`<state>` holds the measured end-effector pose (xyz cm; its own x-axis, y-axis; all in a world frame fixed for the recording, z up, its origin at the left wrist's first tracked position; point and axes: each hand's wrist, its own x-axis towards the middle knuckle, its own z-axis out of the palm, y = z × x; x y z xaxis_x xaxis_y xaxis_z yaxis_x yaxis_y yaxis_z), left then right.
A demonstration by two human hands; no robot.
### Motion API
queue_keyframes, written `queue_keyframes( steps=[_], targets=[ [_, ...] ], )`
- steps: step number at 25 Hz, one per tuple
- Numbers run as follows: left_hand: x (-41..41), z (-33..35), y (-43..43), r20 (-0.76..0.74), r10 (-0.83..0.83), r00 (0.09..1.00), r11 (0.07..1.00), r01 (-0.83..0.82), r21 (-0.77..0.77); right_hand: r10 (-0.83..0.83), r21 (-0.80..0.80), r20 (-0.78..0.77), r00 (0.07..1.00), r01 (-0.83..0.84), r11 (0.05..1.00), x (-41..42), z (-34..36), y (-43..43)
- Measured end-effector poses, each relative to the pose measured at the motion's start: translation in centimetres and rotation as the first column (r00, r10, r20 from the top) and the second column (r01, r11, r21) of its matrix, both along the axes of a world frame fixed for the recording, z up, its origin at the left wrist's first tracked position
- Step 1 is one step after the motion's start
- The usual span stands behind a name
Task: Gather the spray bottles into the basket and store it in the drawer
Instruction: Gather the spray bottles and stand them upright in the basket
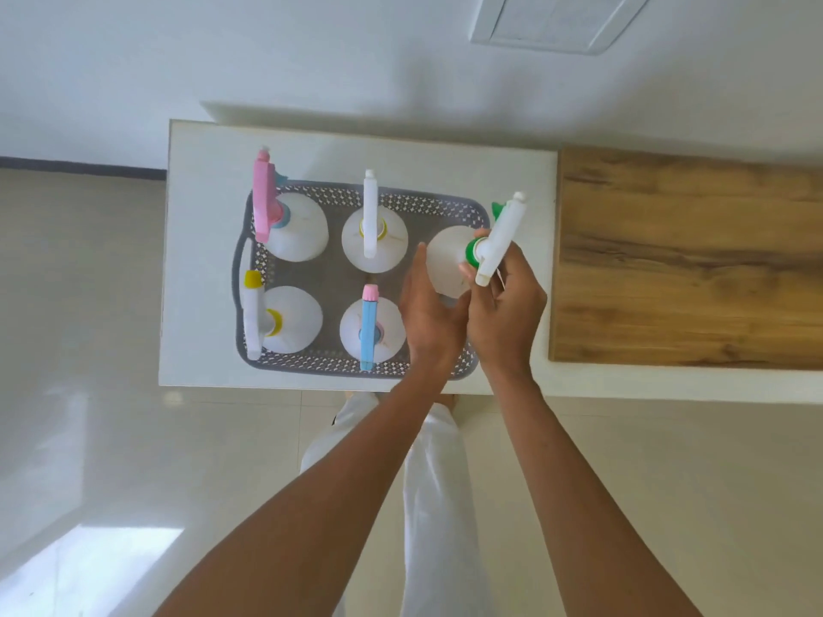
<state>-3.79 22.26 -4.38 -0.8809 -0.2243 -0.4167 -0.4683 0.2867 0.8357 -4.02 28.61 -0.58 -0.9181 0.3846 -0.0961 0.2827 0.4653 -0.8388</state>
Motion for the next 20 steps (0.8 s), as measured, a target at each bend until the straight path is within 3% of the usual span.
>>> queue_keyframes(
  steps=[8,17,20],
  targets=[
    [-2.7,-2.7,1.1,0.127,0.146,0.981,0.989,-0.143,-0.026,0.12,0.002,0.04,0.992,-0.12,0.993,-3.2,-4.1,1.1],
    [-2.9,-3.5,1.1,0.206,0.177,0.962,0.984,-0.177,-0.022,0.211,0.005,0.04,0.977,-0.211,0.977,-3.5,-5.9,1.4],
    [-2.6,-3.3,0.9,0.169,0.142,0.975,0.989,-0.134,-0.061,0.205,-0.024,0.056,0.977,-0.204,0.979,-3.0,-6.3,1.4]
  ],
)
